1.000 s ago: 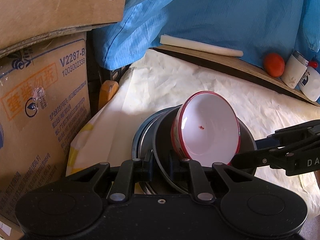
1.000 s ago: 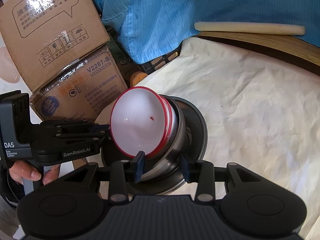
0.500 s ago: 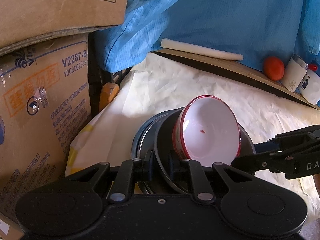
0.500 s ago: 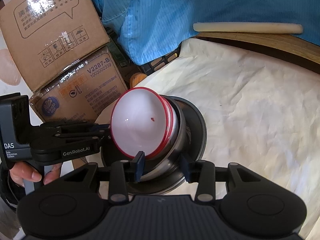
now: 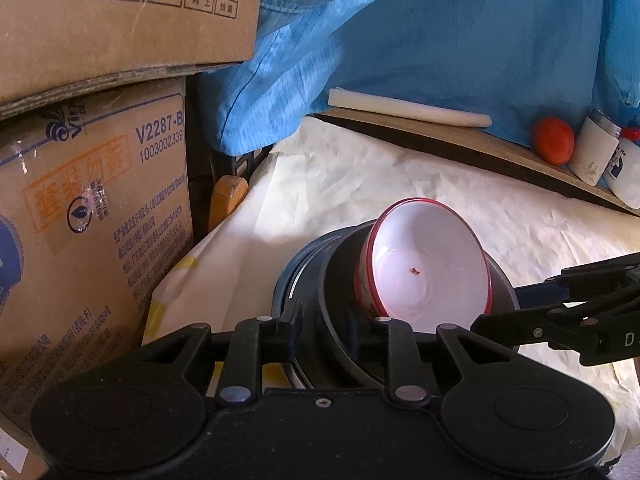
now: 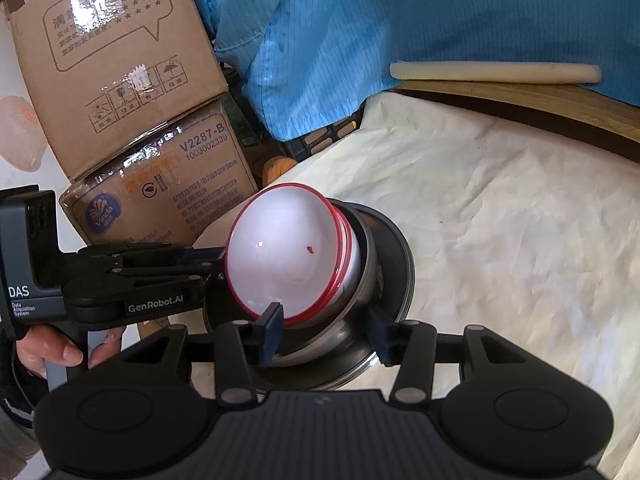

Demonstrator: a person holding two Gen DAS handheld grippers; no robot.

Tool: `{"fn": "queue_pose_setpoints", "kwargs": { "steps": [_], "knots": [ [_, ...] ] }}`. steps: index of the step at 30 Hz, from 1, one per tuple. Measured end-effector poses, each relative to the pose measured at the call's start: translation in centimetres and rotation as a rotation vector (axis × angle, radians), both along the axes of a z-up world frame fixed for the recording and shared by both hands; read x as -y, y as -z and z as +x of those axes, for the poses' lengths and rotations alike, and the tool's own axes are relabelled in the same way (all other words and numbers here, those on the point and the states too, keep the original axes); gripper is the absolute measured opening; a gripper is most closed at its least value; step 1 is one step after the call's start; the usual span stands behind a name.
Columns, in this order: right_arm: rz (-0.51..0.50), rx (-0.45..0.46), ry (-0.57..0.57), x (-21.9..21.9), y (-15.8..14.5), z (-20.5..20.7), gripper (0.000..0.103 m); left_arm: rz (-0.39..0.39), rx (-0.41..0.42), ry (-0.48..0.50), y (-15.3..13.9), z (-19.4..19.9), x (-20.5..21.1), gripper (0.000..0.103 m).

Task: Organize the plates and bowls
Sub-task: 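Lower the steel bowl onto the steel plate stack with both grippers, then open both grippers to release the steel bowl on the plates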

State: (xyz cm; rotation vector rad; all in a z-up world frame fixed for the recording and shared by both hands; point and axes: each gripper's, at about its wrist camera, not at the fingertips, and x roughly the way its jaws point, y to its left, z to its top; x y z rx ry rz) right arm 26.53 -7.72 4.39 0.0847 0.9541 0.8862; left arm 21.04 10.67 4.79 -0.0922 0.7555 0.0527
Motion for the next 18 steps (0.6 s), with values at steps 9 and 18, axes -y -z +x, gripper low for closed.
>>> {"fn": "queue_pose_setpoints", "kwargs": {
  "steps": [9,18],
  "knots": [
    [0.018,0.059,0.012,0.5,-0.7,-0.7,0.064,0.002,0.004,0.002,0.1,-0.1,0.0,0.028],
    [0.022,0.084,0.042,1.1,-1.0,-1.4,0.074,0.012,0.008,0.002,0.1,-0.3,0.2,0.03]
  ]
}}
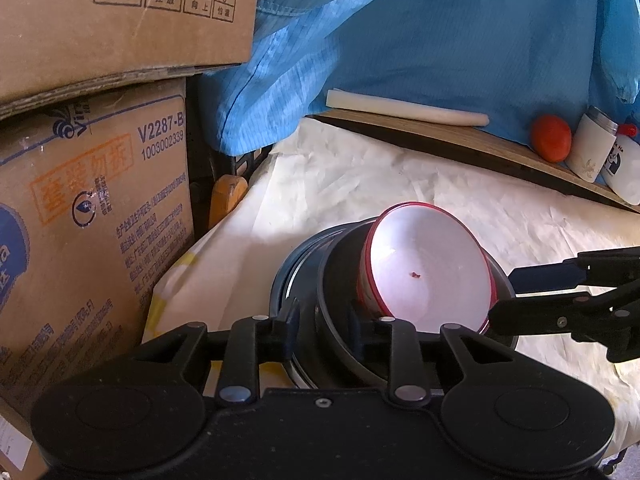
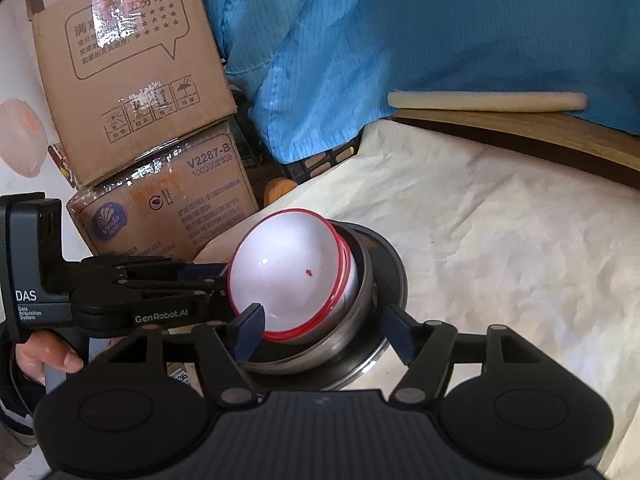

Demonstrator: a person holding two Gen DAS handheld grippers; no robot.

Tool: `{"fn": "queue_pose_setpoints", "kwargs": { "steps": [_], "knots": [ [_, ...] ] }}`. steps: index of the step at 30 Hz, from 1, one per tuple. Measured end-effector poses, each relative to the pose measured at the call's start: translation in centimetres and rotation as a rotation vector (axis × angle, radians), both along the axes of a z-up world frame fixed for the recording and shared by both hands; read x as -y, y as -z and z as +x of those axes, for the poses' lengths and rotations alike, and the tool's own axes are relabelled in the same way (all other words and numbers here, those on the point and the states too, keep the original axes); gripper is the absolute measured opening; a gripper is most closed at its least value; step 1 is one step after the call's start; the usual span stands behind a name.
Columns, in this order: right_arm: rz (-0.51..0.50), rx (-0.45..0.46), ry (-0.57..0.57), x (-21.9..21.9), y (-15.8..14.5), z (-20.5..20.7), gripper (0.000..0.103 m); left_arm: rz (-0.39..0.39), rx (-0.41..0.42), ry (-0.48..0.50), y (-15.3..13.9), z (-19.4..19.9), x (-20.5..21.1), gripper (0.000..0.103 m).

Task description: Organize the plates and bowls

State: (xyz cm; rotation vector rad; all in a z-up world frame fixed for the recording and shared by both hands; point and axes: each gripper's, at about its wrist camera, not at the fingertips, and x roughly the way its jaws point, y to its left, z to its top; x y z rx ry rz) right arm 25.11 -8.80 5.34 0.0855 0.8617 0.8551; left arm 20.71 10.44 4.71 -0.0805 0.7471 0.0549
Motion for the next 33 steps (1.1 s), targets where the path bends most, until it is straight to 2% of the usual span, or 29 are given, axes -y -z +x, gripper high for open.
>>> {"fn": "queue_pose_setpoints", "kwargs": {
  "steps": [2,3,4,7,10,17,20,26,28,33],
  "knots": [
    [0.002,0.007,0.009,0.2,-0.1,-0.1,0.076,0.011,0.005,0.001,0.0,-0.1,0.1,0.031],
    [0.003,0.011,0.011,0.4,-0.1,-0.1,0.078,0.026,0.008,-0.006,-0.1,-0.2,0.3,0.041],
    [0.004,0.015,0.015,0.5,-0.2,-0.2,0.078,0.051,0.007,-0.027,-0.1,-0.3,0.4,0.056],
    [0.01,0.026,0.024,0.7,-0.3,-0.4,0.081,0.076,0.028,-0.058,-0.1,-0.6,0.0,0.068],
    [0.017,0.029,0.035,0.9,-0.3,-0.5,0.082,0.034,0.023,-0.068,-0.1,-0.9,-0.7,0.071],
    [0.037,0.064,0.057,1.3,-0.9,-1.3,0.088,0.048,0.038,-0.07,-0.4,-1.6,-0.4,0.073],
    [0.057,0.087,0.088,1.7,-1.2,-1.7,0.094,0.043,0.052,-0.082,-0.7,-2.1,-0.5,0.078],
    [0.081,0.119,0.125,2.6,-1.9,-2.3,0.097,0.034,0.09,-0.096,-1.4,-3.3,-0.5,0.087],
    [0.089,0.127,0.131,2.9,-2.1,-2.6,0.098,0.019,0.111,-0.081,-1.6,-3.8,-0.5,0.094],
    [0.102,0.163,0.144,3.5,-2.5,-3.5,0.1,0.036,0.153,-0.052,-2.3,-4.7,0.6,0.096]
  ]
}}
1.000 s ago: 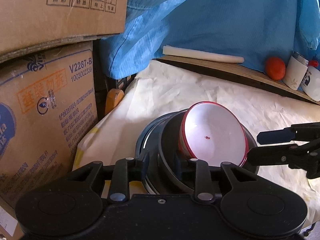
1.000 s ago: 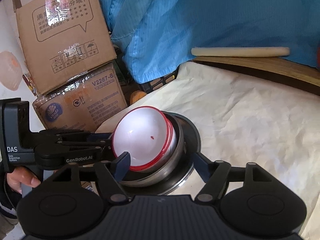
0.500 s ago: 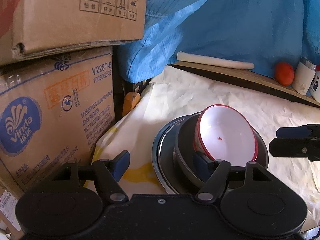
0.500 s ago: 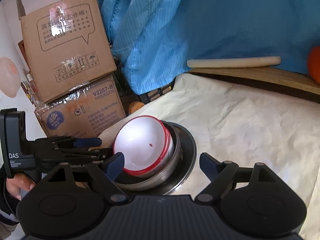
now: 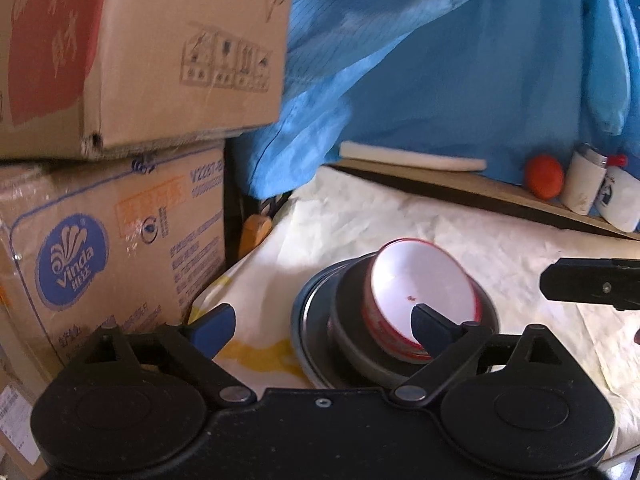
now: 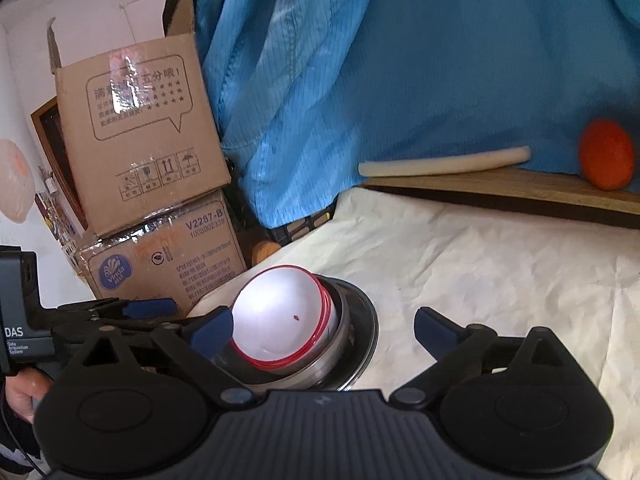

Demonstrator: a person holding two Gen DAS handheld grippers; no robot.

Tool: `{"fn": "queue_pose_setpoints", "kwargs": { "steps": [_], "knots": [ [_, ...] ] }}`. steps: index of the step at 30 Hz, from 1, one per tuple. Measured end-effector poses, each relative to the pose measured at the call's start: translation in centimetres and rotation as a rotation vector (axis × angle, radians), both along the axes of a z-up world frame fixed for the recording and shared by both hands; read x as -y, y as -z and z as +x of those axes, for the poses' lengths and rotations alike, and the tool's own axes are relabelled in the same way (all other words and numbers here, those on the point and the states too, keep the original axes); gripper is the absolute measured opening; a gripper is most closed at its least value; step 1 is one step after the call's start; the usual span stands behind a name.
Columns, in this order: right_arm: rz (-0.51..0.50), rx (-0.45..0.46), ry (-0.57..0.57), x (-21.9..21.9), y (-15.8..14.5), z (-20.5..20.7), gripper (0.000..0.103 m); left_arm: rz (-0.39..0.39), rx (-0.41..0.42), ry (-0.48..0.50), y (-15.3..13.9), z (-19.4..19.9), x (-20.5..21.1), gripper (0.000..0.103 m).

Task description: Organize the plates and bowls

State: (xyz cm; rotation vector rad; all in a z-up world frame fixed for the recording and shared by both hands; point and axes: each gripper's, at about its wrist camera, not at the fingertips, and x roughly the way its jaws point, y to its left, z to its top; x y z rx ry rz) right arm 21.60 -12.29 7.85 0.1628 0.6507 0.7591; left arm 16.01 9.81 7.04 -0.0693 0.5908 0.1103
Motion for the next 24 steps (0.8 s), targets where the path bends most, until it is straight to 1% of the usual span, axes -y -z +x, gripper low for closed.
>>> {"fn": "queue_pose_setpoints", "kwargs": {
  "steps": [5,15,24],
  "knots": [
    [0.017,0.045,0.024,0.9,-0.5,-1.1,0.102,0.015,0.034,0.018,-0.5,-1.0,1.0,0.097],
    [0.013,0.131,0.058,2.0,-0.7,-3.6,0.103,0.005,0.096,0.022,-0.8,-3.0,1.7,0.101],
    [-0.014,0.252,0.104,2.8,-0.5,-6.7,0.103,-0.033,0.184,0.006,0.1,-5.3,2.3,0.102]
  ]
}}
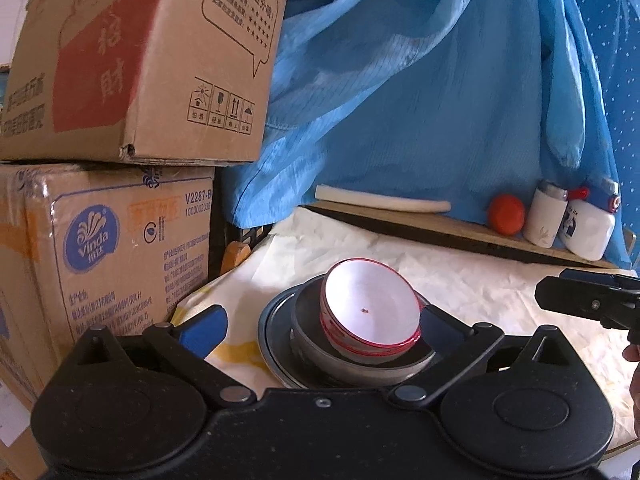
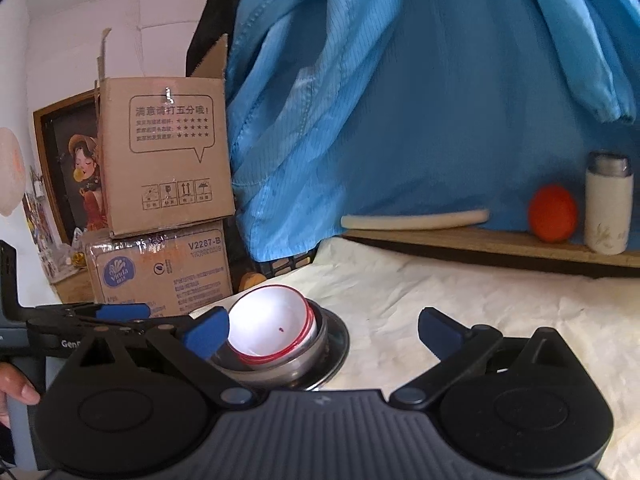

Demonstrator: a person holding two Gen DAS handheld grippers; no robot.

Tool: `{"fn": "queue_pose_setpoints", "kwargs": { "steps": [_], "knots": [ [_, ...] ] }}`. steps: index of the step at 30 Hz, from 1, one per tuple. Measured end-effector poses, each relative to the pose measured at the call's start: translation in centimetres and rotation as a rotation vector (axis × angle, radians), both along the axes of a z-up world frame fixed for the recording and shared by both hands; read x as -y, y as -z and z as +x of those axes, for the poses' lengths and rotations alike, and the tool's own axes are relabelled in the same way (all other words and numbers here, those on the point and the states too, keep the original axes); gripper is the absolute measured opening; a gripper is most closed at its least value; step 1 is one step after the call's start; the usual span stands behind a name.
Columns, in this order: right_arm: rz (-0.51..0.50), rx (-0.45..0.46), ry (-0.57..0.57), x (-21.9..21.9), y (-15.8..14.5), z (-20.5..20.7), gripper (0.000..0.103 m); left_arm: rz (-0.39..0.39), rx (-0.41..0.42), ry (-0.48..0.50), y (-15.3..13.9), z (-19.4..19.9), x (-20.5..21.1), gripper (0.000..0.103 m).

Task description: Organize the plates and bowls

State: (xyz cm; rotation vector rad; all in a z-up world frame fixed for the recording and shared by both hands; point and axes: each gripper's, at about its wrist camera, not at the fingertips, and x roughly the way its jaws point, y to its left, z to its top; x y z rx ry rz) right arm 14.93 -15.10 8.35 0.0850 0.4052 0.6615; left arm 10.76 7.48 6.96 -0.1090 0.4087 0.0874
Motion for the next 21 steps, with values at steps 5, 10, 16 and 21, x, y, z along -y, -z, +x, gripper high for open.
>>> {"fn": "queue_pose_setpoints", "kwargs": {
  "steps": [5,10,16,21],
  "knots": [
    [-0.021,0.07,0.041,0.5,0.1,-1.8,0.103,0.02,0.05,-0.012,0.4,-1.3,0.8,0.102],
    [-0.048,0.113,0.093,1.2,0.2,-3.7,0.103,0.006,0.089,-0.019,0.8,-3.1,1.5,0.102],
    [-0.056,0.147,0.157,1.8,0.5,-5.8,0.103,-0.01,0.105,-0.027,1.4,-4.5,2.2,0.102],
    [-0.066,0.161,0.22,2.3,1.0,-7.0,0.103,0.002,0.123,-0.027,1.9,-5.1,2.8,0.102]
  ]
}}
